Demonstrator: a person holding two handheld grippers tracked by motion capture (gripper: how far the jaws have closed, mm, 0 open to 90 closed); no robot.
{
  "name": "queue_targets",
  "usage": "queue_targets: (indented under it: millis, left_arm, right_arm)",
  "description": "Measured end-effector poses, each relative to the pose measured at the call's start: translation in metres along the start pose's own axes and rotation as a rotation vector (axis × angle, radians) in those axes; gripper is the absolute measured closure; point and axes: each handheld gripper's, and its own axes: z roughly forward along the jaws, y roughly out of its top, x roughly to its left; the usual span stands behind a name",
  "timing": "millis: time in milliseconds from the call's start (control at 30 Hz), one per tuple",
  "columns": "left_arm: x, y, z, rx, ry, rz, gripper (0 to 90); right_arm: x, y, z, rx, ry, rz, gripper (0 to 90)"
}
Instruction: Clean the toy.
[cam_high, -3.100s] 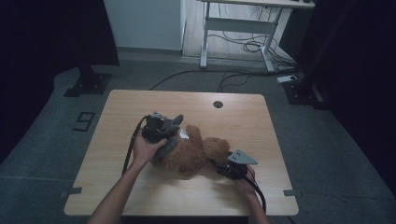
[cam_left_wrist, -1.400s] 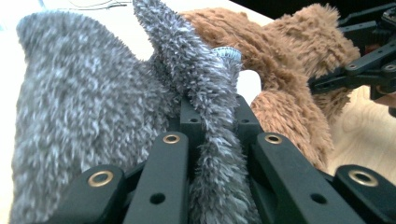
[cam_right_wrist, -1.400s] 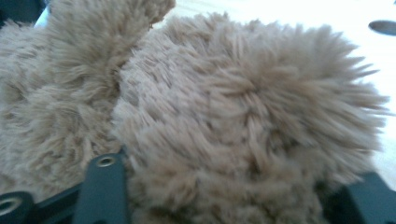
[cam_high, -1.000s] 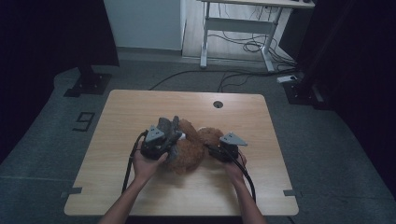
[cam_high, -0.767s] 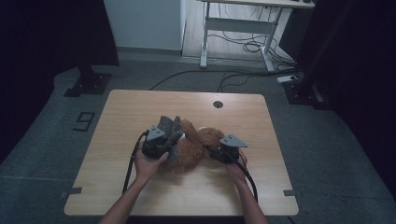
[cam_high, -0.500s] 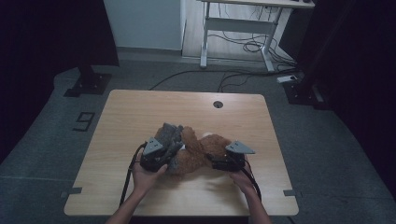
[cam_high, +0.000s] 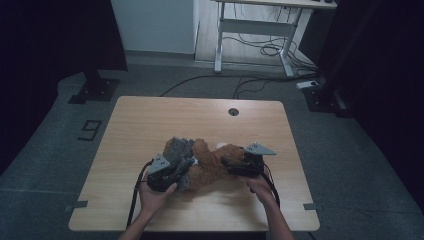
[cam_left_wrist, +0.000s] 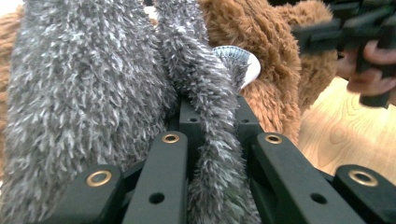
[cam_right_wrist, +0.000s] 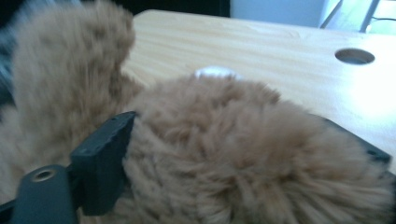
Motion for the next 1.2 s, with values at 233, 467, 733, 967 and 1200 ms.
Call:
queue_targets:
  millis: [233, 467, 733, 967, 1200]
  left_arm:
    - [-0.011, 0.005, -0.003, 0.011, -0.021, 0.008, 78.8]
    - [-0.031, 0.036, 0.0, 0.005, -0.011, 0.048, 78.5]
    - [-0.064, 0.065, 0.052, 0.097, -0.053, 0.106, 77.8]
    - [-0.041, 0.05, 0.05, 0.11, -0.001, 0.093, 79.0]
    - [0.001, 0.041, 0.01, 0.082, 0.09, 0.046, 78.9]
  right_arm:
    - [0.002, -0.036, -0.015, -0.024, 0.003, -0.013, 33.0]
    - [0.008, -0.044, -0.018, -0.045, -0.024, -0.044, 39.4]
    - [0.014, -0.045, -0.019, -0.053, -0.051, -0.076, 39.6]
    - [0.013, -0.046, -0.02, -0.053, -0.063, -0.095, 40.3]
    - [0.015, -0.045, -0.02, -0.049, -0.068, -0.103, 40.6]
